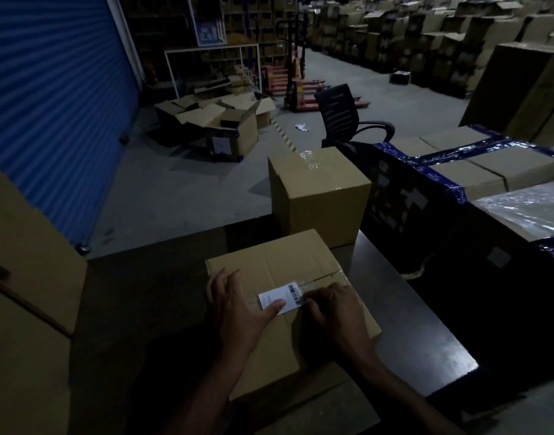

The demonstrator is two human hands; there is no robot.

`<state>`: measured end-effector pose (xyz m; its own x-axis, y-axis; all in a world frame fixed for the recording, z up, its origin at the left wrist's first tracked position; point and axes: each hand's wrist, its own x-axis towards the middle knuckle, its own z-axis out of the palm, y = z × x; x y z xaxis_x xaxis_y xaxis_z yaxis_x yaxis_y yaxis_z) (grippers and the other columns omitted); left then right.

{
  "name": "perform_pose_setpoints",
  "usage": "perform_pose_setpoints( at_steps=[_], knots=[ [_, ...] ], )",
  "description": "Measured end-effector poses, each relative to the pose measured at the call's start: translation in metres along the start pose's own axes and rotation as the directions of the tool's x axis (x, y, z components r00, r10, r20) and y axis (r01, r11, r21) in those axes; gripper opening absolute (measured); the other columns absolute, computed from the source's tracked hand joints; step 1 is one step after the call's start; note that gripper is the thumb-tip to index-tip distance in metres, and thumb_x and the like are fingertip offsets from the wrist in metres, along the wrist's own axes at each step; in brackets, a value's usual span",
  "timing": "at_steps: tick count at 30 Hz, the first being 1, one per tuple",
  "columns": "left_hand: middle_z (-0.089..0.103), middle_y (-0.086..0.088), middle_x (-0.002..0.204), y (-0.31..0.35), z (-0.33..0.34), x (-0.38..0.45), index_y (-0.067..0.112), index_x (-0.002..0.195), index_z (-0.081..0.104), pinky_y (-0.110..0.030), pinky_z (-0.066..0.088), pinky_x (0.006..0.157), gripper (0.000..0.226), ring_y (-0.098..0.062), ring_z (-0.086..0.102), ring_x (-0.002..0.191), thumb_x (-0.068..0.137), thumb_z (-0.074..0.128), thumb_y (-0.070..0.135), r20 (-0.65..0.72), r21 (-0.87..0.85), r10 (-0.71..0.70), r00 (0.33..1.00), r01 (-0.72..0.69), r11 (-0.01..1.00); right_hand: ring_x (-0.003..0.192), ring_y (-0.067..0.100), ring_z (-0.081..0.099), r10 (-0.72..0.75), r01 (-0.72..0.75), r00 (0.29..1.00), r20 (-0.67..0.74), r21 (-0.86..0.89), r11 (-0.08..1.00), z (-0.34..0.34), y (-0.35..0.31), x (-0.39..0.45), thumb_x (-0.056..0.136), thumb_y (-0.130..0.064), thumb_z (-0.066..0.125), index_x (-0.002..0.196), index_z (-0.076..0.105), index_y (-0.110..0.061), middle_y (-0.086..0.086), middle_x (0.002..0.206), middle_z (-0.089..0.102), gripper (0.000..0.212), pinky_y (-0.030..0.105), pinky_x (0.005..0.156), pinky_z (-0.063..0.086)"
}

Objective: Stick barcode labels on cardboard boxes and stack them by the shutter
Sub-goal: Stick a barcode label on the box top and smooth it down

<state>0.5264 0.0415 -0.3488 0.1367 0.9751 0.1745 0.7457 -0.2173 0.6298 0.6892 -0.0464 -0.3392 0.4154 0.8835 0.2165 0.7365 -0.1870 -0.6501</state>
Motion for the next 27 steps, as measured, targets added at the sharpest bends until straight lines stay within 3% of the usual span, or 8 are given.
perform_pose_setpoints(
  at_steps=[5,8,12,16,27],
  knots=[
    [0.026,-0.002,0.156,0.000,0.001,0.001,0.020,0.144,0.041,-0.051,0.030,0.113,0.099,-0.022,0.014,0.146,0.065,0.080,0.064,0.010,0.028,-0.011,1.000,0.011,1.000,0.076,-0.016,0.048,0.001,-0.002,1.000,0.008,0.035,0.999,0.001,-0.001,0.010,0.091,-0.030,0.063,0.092,0.073,-0.028,-0.031,0.081,0.054,0.010,0.043,0.100,0.044],
    [0.026,-0.002,0.156,0.001,0.000,0.002,0.020,0.145,0.041,-0.048,0.030,0.114,0.099,-0.022,0.014,0.146,0.065,0.080,0.064,0.015,0.043,-0.008,1.000,0.008,0.999,0.091,-0.009,0.054,-0.041,0.041,0.999,0.025,-0.022,0.999,0.003,-0.002,0.018,0.091,-0.034,0.060,0.102,0.070,-0.033,-0.020,0.101,0.066,0.015,0.044,0.100,0.045],
    [0.031,-0.005,0.154,0.002,-0.002,0.002,0.017,0.142,0.044,-0.047,0.030,0.112,0.095,-0.023,0.017,0.144,0.066,0.081,0.061,0.001,0.039,0.007,1.000,-0.008,0.999,0.087,-0.010,0.044,-0.070,0.070,0.996,0.053,-0.001,0.998,0.003,-0.002,0.022,0.091,-0.029,0.062,0.100,0.071,-0.031,-0.028,0.092,0.054,0.013,0.040,0.099,0.042],
    [0.029,-0.005,0.155,0.002,-0.004,0.001,0.018,0.143,0.041,-0.047,0.030,0.113,0.096,-0.023,0.015,0.146,0.067,0.080,0.062,0.018,0.050,0.008,1.000,-0.009,0.999,0.097,0.001,0.053,-0.063,0.066,0.996,0.061,-0.061,0.996,0.007,-0.003,0.026,0.092,-0.037,0.058,0.108,0.069,-0.033,-0.011,0.106,0.066,0.020,0.038,0.098,0.043],
    [0.028,-0.004,0.155,0.004,-0.004,0.001,0.019,0.143,0.043,-0.049,0.031,0.113,0.097,-0.023,0.016,0.146,0.066,0.081,0.063,0.018,0.024,-0.005,1.000,0.004,1.000,0.096,0.000,0.048,-0.071,0.075,0.995,0.067,-0.045,0.996,0.004,-0.002,0.027,0.091,-0.034,0.060,0.108,0.070,-0.030,-0.009,0.105,0.068,0.020,0.037,0.100,0.039]
  ],
)
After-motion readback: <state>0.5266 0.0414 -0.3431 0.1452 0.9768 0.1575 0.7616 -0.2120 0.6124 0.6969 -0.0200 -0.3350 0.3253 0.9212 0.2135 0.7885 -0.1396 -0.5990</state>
